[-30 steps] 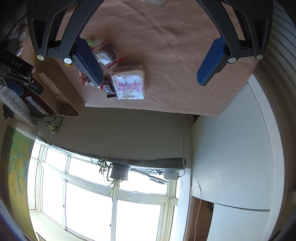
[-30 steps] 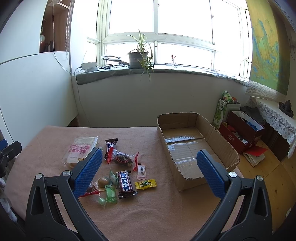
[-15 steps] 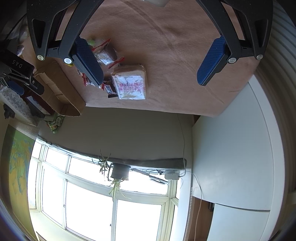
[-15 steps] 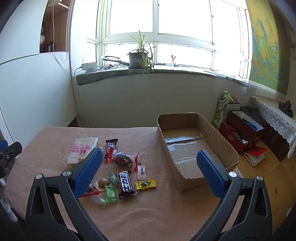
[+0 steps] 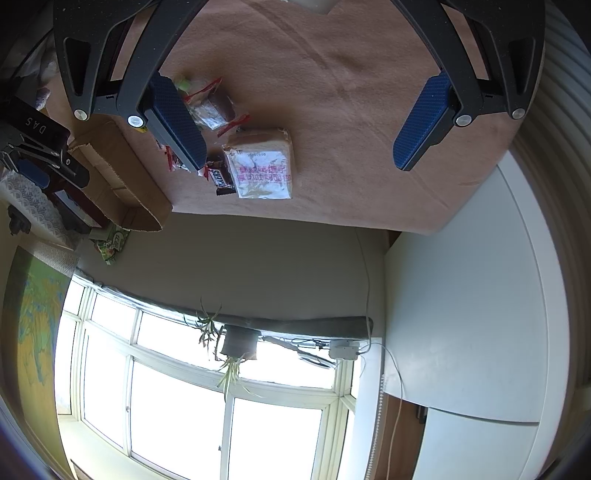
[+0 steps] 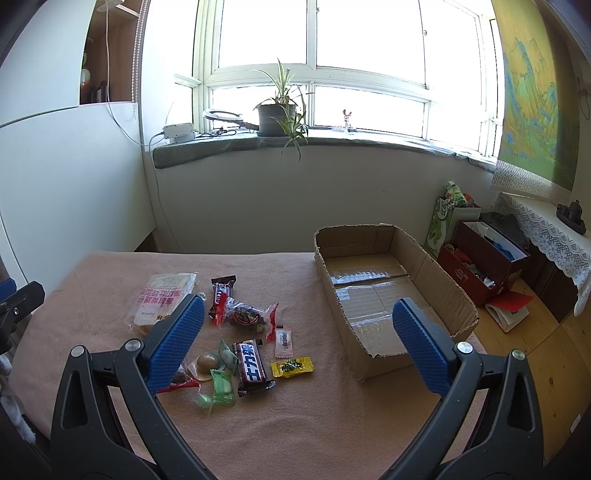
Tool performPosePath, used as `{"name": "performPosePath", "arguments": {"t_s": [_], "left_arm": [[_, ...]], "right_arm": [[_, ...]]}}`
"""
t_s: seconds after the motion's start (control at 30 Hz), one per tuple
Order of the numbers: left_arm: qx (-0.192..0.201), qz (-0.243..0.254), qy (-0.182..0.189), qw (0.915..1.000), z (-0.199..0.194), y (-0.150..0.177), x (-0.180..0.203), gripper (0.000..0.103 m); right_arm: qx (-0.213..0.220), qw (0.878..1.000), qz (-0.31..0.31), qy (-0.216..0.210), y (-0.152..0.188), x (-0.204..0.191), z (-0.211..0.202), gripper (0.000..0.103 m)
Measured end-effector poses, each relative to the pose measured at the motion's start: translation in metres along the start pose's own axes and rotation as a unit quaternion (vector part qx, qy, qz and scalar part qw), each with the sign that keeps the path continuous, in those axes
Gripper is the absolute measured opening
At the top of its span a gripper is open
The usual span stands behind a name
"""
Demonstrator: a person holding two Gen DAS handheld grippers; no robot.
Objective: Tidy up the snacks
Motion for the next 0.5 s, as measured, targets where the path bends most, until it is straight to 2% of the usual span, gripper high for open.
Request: {"name": "performPosePath", "arguments": {"t_s": [0.5], "left_arm": [[-0.004, -0.001, 0.002, 1.0, 0.0048, 0.0012, 0.0022, 0.101]], "right_arm": [[-0.002, 1.0, 0.0, -0.001, 0.0009, -0.0002, 0.0008, 0.103]]}}
Point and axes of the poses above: each gripper's, at about its wrist camera, not at the fingertips, and z roughly the way its jaws point, x to its right, y to its underside, the point moved 8 cm from there along z, roughly the way its jaws point, and after that the axes turned 2 degrees about z, right-handed, at the moved point
